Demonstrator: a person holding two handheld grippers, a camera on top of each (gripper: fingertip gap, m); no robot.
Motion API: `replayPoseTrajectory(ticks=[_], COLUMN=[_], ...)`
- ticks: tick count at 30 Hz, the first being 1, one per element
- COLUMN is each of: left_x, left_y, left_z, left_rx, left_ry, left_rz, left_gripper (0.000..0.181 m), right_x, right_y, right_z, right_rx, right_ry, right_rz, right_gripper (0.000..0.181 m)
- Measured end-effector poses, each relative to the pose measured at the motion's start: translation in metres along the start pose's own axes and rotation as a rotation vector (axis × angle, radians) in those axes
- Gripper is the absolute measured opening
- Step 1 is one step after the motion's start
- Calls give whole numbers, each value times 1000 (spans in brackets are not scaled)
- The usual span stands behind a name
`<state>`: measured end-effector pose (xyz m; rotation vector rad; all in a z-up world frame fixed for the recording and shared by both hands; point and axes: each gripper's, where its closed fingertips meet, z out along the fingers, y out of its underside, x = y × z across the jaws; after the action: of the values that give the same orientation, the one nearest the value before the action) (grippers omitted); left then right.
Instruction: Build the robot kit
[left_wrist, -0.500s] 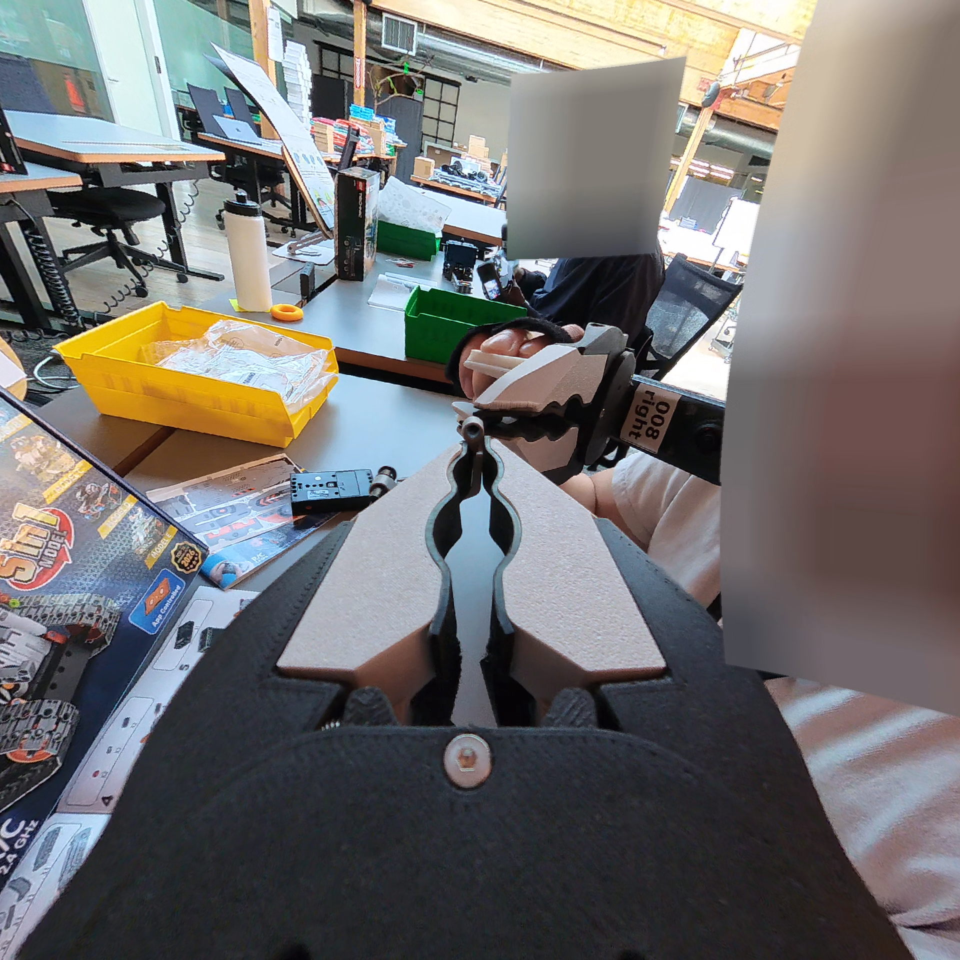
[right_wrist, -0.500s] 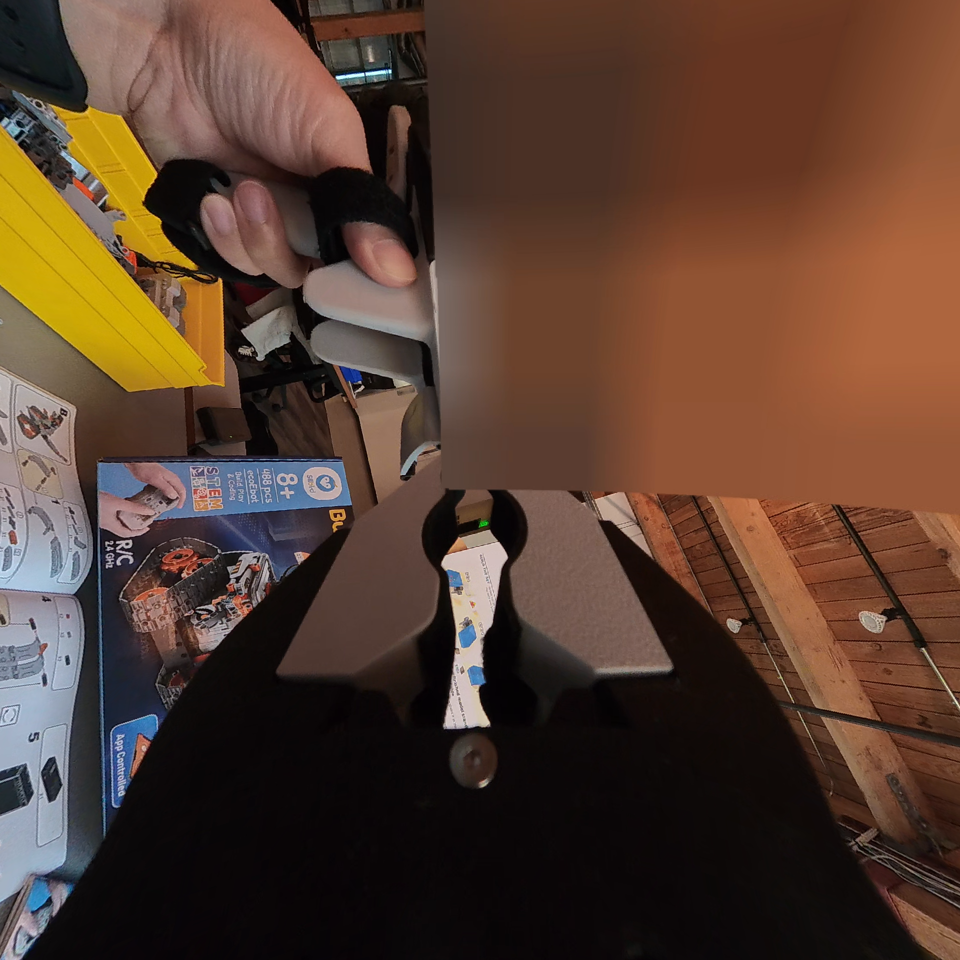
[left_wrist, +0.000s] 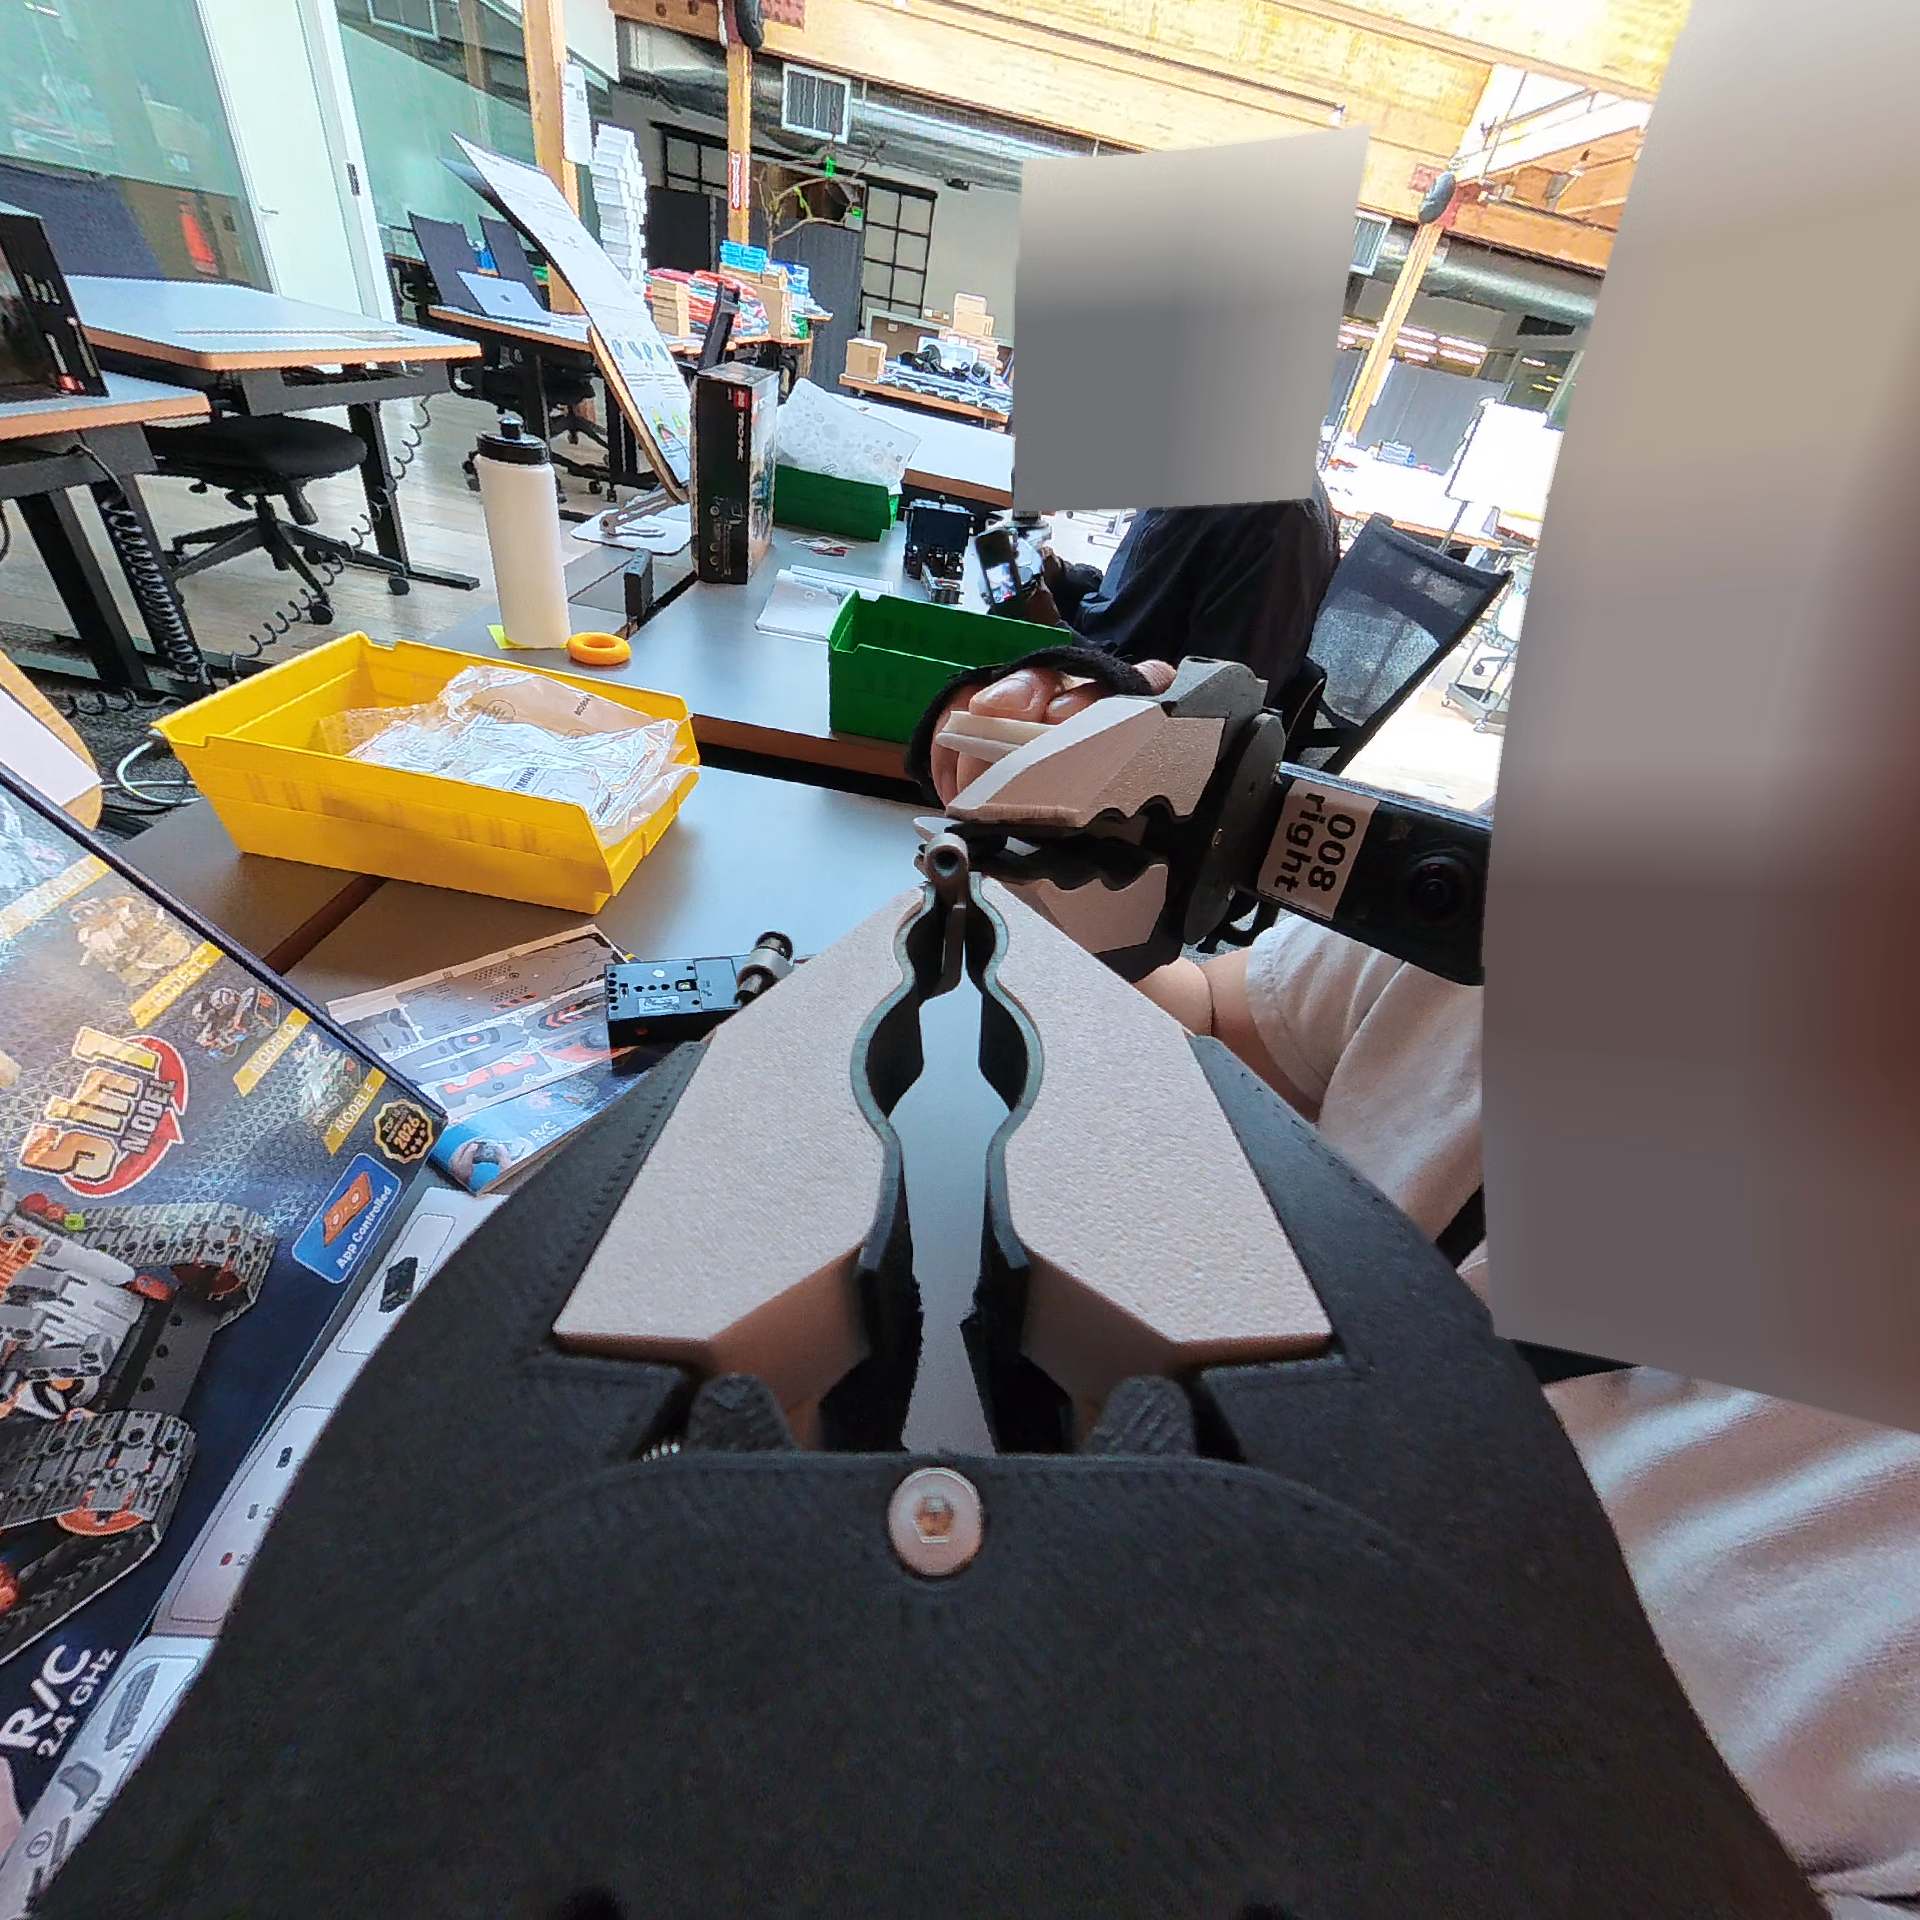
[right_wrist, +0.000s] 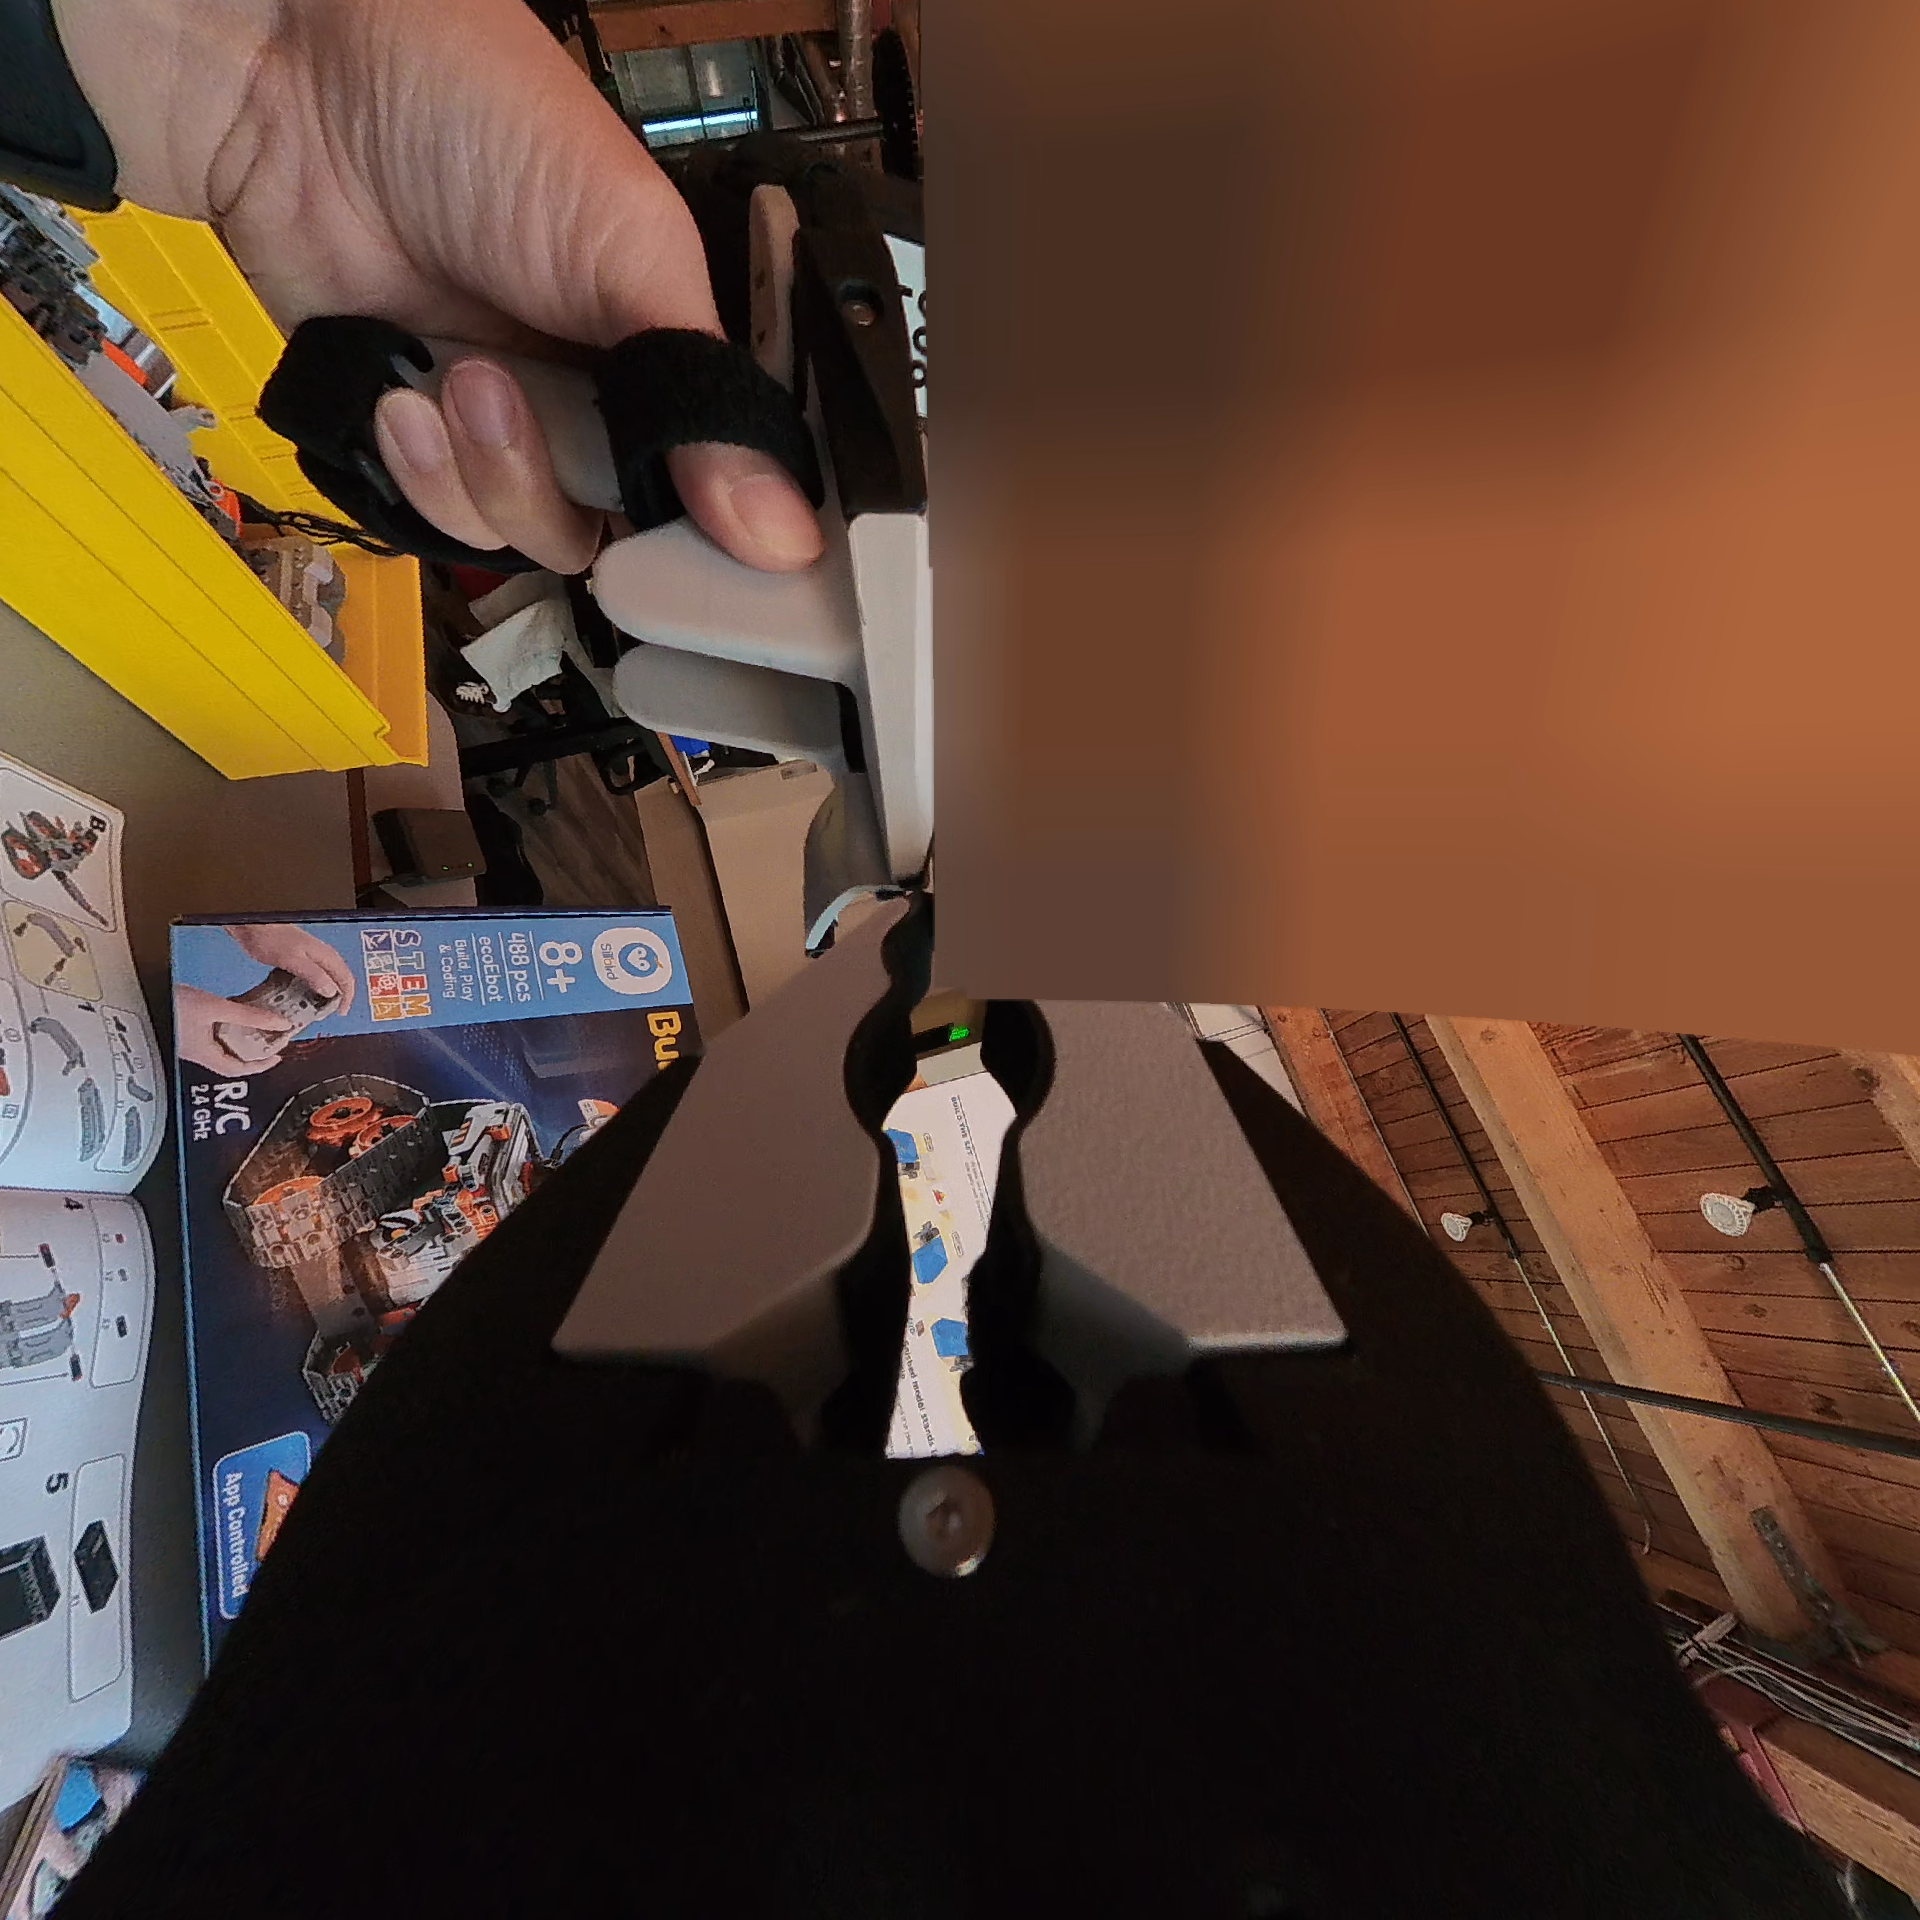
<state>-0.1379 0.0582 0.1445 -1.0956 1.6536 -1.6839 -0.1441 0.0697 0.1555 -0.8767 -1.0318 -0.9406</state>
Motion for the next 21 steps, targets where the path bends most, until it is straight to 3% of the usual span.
replayPoseTrajectory(ticks=[21], left_x=[-1], left_y=[-1], left_z=[1], left_rx=[10], left_ry=[3], left_rz=[9], left_gripper=[1], right_x=[1], right_y=[3], right_z=[2], right_rx=[-15], right_ry=[12], right_rz=[15], right_gripper=[5])
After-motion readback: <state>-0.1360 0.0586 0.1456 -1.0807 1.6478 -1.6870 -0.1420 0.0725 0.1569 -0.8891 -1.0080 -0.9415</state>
